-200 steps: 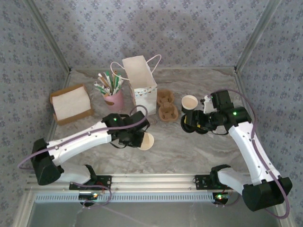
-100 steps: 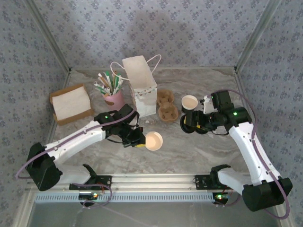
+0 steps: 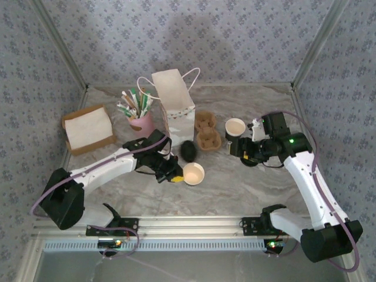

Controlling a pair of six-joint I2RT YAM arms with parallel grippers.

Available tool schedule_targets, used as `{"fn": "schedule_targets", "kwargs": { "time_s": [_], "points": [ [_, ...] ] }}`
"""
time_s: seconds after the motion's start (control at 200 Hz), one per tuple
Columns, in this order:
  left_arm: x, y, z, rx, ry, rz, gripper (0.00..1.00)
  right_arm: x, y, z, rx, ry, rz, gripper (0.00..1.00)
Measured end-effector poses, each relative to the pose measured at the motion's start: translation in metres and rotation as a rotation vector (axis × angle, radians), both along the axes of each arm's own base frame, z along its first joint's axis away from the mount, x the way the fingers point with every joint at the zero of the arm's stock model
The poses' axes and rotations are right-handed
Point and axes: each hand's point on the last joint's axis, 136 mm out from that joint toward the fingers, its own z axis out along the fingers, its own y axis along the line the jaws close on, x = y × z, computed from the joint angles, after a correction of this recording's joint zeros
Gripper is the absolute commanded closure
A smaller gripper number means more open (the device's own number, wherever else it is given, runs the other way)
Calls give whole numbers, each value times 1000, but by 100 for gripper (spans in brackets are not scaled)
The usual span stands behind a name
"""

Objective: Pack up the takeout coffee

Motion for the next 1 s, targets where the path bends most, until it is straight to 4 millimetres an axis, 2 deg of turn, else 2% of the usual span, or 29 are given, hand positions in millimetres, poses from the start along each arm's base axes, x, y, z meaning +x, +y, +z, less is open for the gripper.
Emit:
{"fn": "schedule_targets", "kwargs": {
  "time_s": [0.085, 0.23, 0.465, 0.605, 0.794, 0.894, 0.929, 0.999],
  "points": [
    [4, 0, -2, -3, 3, 9, 99, 0, 2, -2, -2, 9, 6, 35],
    [9, 1, -2, -9, -2, 22, 88, -1, 6, -4, -5, 19, 23, 35],
    [12, 14, -4, 38, -15, 23, 45, -1, 14, -7, -9, 32, 55, 34],
    [20, 26, 10, 64, -83, 37, 22, -1, 18, -9, -11, 36, 71, 33],
    [31, 46, 40, 99, -224, 75, 13, -1, 18, -9, -14, 35, 73, 33],
    [39, 68, 49, 157, -290, 134, 11, -2, 18, -9, -15, 35, 73, 31],
    [42, 78, 51, 184, -315, 159, 3, -1, 18, -9, -16, 32, 72, 29],
    [49, 100, 53, 239, -352, 218, 1, -1, 18, -8, -17, 21, 71, 25]
  ]
}}
